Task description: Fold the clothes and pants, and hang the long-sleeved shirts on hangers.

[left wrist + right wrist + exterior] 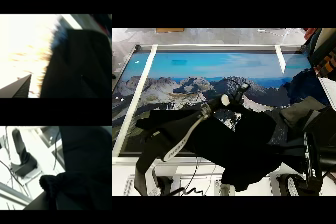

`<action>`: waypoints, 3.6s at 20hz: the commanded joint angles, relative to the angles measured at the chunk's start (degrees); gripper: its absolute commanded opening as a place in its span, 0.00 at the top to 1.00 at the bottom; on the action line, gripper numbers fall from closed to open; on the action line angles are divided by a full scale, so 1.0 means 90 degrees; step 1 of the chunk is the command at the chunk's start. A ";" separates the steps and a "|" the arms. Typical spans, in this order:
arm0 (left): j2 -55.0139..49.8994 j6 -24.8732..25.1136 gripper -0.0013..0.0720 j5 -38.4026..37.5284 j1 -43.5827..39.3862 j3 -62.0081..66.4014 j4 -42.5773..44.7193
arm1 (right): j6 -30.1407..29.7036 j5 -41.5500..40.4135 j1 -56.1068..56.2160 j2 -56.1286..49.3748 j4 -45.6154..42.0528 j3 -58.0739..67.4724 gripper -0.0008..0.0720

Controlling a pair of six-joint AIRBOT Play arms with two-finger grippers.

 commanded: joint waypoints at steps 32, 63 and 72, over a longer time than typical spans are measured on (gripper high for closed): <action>0.2174 -0.1627 0.97 -0.2093 0.2594 0.1304 0.3740 | 0.0896 -0.4566 -0.0010 -0.1151 -0.3211 -0.0005 0.95; 0.0117 -0.1246 0.22 -0.1350 0.3133 0.1056 0.1991 | 0.1528 -0.6963 -0.0012 -0.5642 -0.3616 -0.0002 0.95; -0.0622 -0.0563 0.34 -0.1268 0.3689 0.0651 -0.0634 | 0.1528 -0.6946 -0.0012 -0.5642 -0.3592 -0.0002 0.95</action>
